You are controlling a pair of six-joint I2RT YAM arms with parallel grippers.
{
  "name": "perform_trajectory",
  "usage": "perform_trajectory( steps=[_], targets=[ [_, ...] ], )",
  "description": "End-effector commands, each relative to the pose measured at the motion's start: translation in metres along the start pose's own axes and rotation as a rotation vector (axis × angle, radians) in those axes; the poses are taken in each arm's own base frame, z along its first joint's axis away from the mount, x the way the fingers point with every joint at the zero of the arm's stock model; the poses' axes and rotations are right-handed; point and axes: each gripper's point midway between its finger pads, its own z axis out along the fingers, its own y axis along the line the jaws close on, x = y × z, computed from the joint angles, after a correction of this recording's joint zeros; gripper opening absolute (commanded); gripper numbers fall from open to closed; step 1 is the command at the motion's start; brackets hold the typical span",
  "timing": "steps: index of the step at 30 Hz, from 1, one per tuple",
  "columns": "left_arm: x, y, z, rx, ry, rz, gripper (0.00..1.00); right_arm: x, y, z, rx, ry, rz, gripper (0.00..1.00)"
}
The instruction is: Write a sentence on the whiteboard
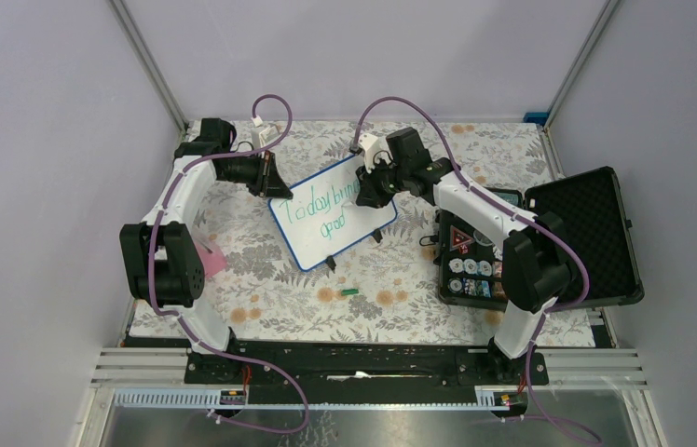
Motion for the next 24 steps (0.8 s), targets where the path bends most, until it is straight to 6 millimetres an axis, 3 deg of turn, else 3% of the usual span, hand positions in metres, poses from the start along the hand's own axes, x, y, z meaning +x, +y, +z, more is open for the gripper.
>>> perform_trajectory(
  steps=[1,24],
  targets=[
    [-0.010,0.010,-0.004,-0.065,-0.004,0.067,0.00,-0.023,-0.014,-0.002,0.047,-0.057,-0.040,0.00],
    [-0.010,0.012,-0.004,-0.069,-0.002,0.065,0.00,0.005,-0.003,0.001,-0.002,-0.012,-0.020,0.00]
  ],
)
